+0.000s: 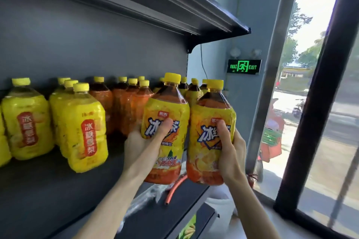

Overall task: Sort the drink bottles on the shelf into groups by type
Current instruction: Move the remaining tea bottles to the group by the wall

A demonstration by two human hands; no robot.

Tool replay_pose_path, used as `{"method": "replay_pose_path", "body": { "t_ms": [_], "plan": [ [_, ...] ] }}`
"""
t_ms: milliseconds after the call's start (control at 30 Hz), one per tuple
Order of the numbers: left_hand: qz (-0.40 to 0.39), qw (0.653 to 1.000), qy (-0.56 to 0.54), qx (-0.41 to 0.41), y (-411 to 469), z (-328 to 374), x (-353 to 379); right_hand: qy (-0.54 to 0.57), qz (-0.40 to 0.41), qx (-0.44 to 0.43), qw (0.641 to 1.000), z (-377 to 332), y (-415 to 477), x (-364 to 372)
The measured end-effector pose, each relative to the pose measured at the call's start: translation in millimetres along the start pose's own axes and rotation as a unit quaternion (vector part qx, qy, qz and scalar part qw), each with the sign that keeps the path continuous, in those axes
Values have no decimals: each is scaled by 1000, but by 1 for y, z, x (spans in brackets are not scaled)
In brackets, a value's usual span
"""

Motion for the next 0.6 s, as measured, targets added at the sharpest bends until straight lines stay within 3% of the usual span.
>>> {"method": "replay_pose_path", "body": {
  "t_ms": [67, 133, 233, 300, 600],
  "plan": [
    [-74, 997, 11, -30, 4, 5, 45, -3, -1, 1, 1000, 17, 35, -20],
    [-82, 996, -28, 35, -30, 30, 60, -9, -10, 0, 1000, 34, 67, -39],
    [6, 996, -60, 65, -105, 75, 76, -4, -32, 22, 999, 57, 119, -61],
    [15, 993, -40, 110, -136, 92, 85, -3, -52, 28, 998, 71, 154, -68],
    [129, 989, -5, 71, -62, 87, 138, 54, -154, 56, 985, 141, 260, -44]
  ]
}}
Point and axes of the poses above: each hand's wrist, its own y-axis towards the middle knuckle, its own x-axis out of the palm, z = x × y, the point moved 4 cm from there along y, towards the middle knuckle, and after that the axes turned 12 degrees about y, right-handed, at the moved point
